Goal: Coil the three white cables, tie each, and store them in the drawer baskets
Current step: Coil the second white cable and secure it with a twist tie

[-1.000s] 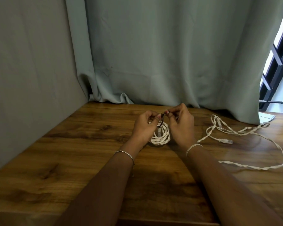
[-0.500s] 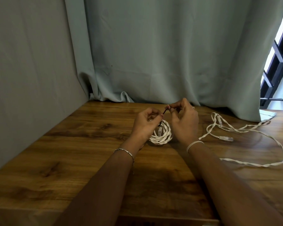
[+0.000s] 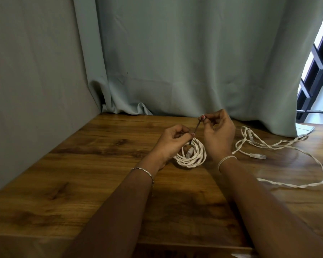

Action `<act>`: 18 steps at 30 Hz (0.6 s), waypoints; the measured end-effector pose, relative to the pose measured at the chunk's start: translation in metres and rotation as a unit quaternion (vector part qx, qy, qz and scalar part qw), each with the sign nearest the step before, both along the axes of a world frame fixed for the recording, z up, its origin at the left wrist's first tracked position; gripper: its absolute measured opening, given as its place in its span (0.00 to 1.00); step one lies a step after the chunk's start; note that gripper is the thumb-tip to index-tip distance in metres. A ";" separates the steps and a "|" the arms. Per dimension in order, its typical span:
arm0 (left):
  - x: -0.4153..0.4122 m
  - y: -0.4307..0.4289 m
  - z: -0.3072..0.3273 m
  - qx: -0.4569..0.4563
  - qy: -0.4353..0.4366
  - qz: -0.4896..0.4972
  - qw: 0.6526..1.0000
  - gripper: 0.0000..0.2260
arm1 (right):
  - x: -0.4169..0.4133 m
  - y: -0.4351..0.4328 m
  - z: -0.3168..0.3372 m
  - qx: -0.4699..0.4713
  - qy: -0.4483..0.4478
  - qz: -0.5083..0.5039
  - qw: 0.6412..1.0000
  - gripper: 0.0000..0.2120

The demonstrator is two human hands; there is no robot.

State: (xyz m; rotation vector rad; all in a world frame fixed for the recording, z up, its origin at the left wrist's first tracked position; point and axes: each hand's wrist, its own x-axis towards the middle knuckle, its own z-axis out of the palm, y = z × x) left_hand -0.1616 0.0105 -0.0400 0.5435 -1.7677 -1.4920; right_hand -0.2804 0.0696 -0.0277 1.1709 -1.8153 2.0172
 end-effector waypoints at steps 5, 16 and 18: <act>0.008 0.003 0.005 0.045 0.002 -0.077 0.996 0.12 | -0.012 -0.002 0.000 -0.005 -0.077 0.029 0.997 0.12; 0.006 0.005 0.003 0.033 -0.019 -0.075 0.996 0.11 | -0.014 -0.002 0.000 -0.017 -0.074 0.034 0.997 0.12; 0.006 0.006 0.004 0.031 -0.017 -0.078 0.996 0.11 | -0.015 -0.002 0.000 -0.017 -0.071 0.031 0.997 0.12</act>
